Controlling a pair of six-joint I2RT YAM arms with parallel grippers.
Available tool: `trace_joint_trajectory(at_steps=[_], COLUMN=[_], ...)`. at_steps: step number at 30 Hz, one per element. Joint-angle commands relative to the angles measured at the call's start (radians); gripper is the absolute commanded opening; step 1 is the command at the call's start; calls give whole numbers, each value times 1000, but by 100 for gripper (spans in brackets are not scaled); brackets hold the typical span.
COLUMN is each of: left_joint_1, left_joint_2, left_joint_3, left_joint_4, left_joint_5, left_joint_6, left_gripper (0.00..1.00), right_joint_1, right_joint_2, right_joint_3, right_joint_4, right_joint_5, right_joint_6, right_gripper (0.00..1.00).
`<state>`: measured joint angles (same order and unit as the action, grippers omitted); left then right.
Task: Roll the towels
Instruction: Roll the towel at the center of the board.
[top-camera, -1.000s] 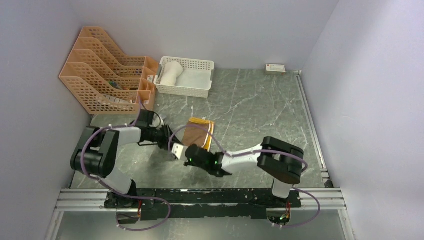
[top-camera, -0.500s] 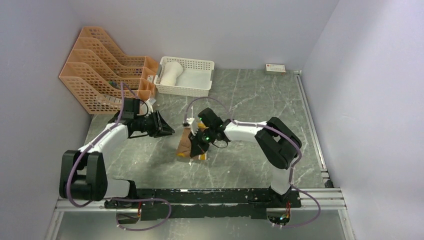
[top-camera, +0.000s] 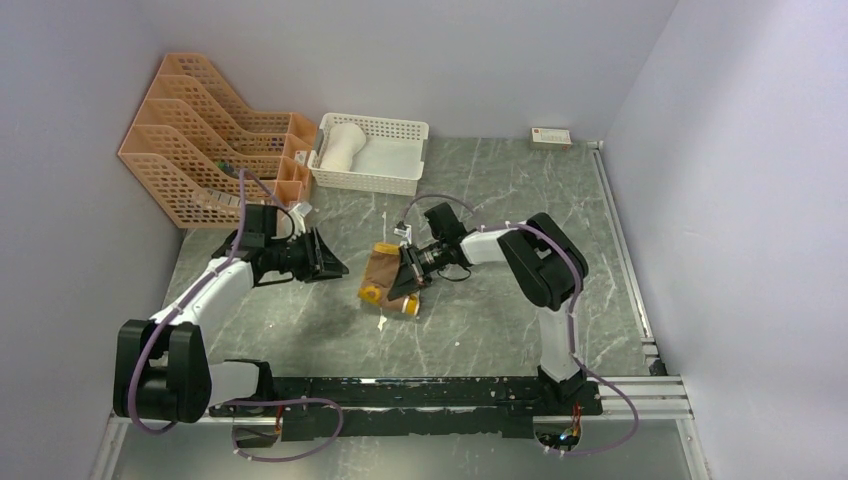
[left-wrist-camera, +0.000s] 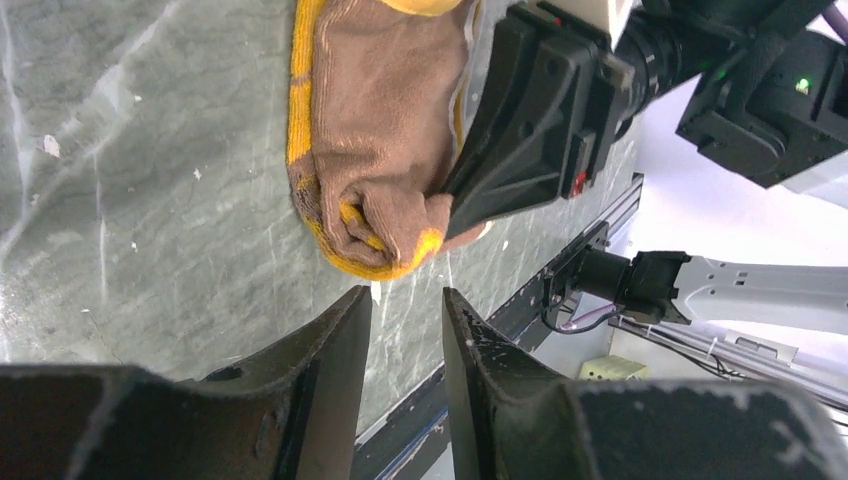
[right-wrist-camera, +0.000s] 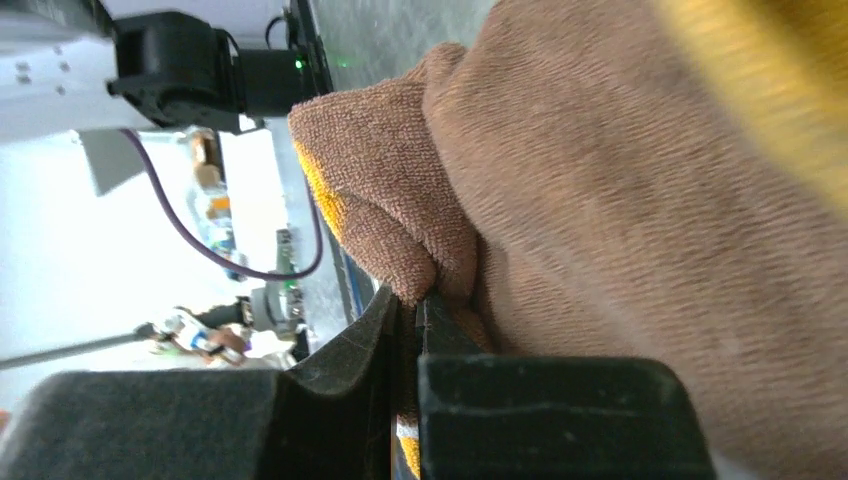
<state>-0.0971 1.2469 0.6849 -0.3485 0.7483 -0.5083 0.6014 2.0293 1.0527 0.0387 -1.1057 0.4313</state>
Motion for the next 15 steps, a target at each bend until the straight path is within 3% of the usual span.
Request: trace_joint_trajectory(at_steps=[1, 15], left_joint_1=[-38, -221], left_joint_2=[-18, 59], left_joint_3=[-33, -150], left_joint_4=[36, 262], left_joint_5=[-12, -163], left_joint_6=[8, -161], left_gripper=[44, 47], right_joint_1=[-30, -72], right_joint_2=[87, 198], right_joint_3=[76, 155], right_joint_4=[34, -73], right_joint_5=[-57, -8], right_joint_6=[116, 128], right_gripper=[0, 0])
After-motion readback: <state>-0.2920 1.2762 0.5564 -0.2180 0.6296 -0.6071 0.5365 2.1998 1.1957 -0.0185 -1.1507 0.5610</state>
